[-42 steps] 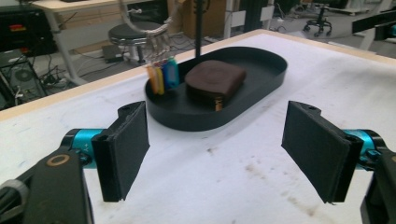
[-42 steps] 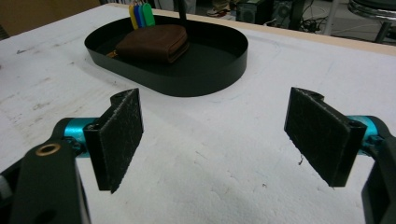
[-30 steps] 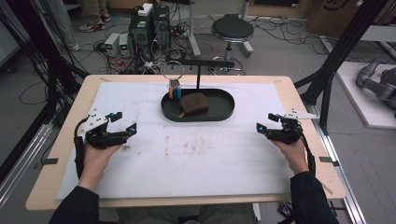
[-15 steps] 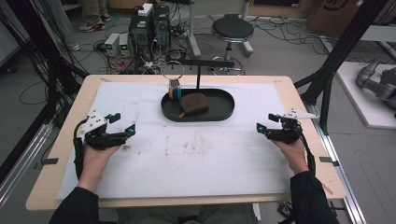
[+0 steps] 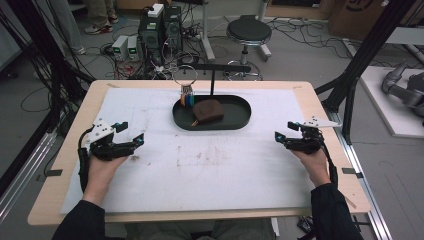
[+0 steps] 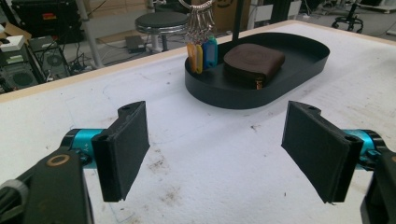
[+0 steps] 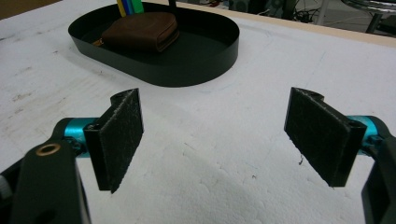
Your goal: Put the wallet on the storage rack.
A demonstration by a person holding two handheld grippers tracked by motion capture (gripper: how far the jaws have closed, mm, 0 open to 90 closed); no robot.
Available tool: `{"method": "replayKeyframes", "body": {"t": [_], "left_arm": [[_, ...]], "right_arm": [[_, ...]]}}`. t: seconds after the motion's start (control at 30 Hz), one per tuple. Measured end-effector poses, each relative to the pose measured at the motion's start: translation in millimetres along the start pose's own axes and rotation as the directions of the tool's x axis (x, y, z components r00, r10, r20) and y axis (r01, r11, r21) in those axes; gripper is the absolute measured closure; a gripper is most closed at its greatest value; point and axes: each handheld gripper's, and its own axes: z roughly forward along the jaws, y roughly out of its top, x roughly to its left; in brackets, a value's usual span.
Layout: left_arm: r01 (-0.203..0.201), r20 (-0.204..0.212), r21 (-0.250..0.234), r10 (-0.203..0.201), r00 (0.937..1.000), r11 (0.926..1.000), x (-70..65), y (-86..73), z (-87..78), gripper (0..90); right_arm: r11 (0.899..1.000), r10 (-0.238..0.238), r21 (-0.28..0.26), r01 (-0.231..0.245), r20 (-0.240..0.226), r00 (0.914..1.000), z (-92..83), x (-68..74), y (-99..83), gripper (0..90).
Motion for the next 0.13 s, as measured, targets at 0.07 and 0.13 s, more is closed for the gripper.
{"method": "replayKeyframes", "body": {"t": [0.07, 0.13], "left_arm": [[0.001, 0.001, 0.001, -0.001, 1.0000, 1.0000, 0.2, 0.0, 0.0, 22.7], [0.000, 0.000, -0.001, 0.000, 1.0000, 1.0000, 0.4, 0.1, -0.3, 22.7]], "right_arm": [[1.000, 0.002, -0.001, -0.002, -0.002, 1.0000, 0.0, 0.0, 0.0, 20.2], [1.000, 0.002, -0.002, -0.002, -0.004, 1.0000, 0.1, -0.3, 0.0, 20.2]]}}
